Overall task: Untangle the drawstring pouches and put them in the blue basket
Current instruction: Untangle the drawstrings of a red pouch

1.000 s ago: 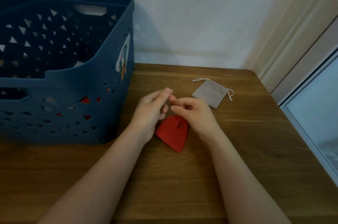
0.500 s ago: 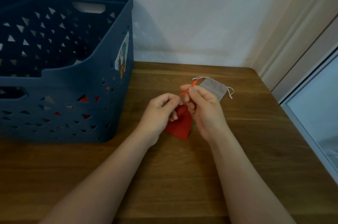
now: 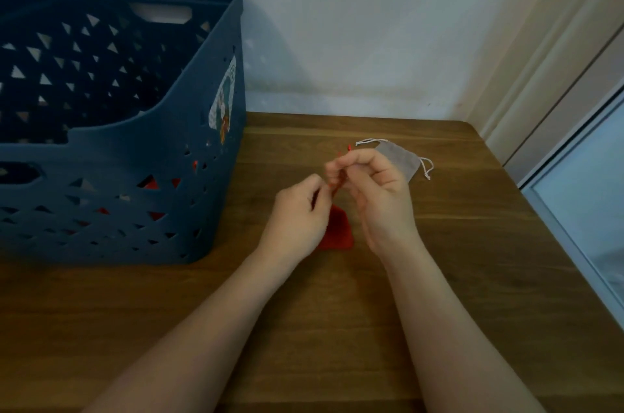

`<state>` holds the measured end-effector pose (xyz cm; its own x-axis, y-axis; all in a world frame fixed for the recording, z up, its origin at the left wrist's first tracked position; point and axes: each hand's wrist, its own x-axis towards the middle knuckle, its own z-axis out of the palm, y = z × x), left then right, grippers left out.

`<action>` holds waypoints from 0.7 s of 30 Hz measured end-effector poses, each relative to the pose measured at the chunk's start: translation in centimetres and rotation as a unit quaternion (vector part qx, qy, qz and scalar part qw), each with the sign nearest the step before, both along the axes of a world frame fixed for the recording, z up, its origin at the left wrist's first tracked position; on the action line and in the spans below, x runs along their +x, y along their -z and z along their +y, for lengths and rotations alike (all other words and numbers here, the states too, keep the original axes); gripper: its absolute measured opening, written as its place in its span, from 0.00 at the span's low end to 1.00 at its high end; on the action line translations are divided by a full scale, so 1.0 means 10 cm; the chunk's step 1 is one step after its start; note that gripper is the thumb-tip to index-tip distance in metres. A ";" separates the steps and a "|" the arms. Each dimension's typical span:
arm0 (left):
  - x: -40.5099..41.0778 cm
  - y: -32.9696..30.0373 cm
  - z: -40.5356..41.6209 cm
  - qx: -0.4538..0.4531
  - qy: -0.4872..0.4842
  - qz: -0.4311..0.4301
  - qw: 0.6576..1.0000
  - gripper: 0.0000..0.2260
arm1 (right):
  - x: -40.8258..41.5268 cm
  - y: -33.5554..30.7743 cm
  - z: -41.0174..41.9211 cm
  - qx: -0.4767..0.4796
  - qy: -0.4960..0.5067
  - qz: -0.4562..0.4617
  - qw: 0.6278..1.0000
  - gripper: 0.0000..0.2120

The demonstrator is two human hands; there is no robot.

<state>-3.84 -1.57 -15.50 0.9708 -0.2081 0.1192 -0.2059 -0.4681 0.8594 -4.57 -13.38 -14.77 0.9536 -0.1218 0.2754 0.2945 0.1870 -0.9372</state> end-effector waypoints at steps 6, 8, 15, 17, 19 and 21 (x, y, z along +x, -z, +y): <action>-0.01 -0.05 0.01 0.179 0.033 -0.085 0.980 0.08 | -0.02 0.00 0.09 -0.102 -0.035 -0.012 0.994 0.15; -0.02 -0.07 0.00 0.191 0.054 -0.095 0.975 0.10 | -0.03 -0.01 0.11 -0.118 -0.045 -0.002 0.992 0.16; 0.03 -0.05 0.05 0.087 0.035 -0.036 0.995 0.11 | -0.02 0.01 0.03 -0.204 0.008 0.040 0.978 0.15; 0.05 -0.06 0.07 0.047 0.012 0.011 0.999 0.12 | -0.01 0.03 -0.02 -0.385 0.044 0.036 0.921 0.10; 0.06 -0.06 0.08 0.019 -0.009 0.051 0.998 0.13 | 0.01 0.06 -0.03 -0.508 0.054 0.016 0.859 0.06; 0.08 -0.05 0.08 -0.017 -0.023 0.087 0.996 0.14 | 0.01 0.07 -0.02 -0.532 0.058 0.001 0.845 0.06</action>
<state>-3.03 -0.73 -15.04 0.9857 -0.1624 -0.0452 -0.0321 -0.4442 0.8953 -4.46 -13.62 -15.48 0.9532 0.1012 0.2851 0.2505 -0.7921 -0.5566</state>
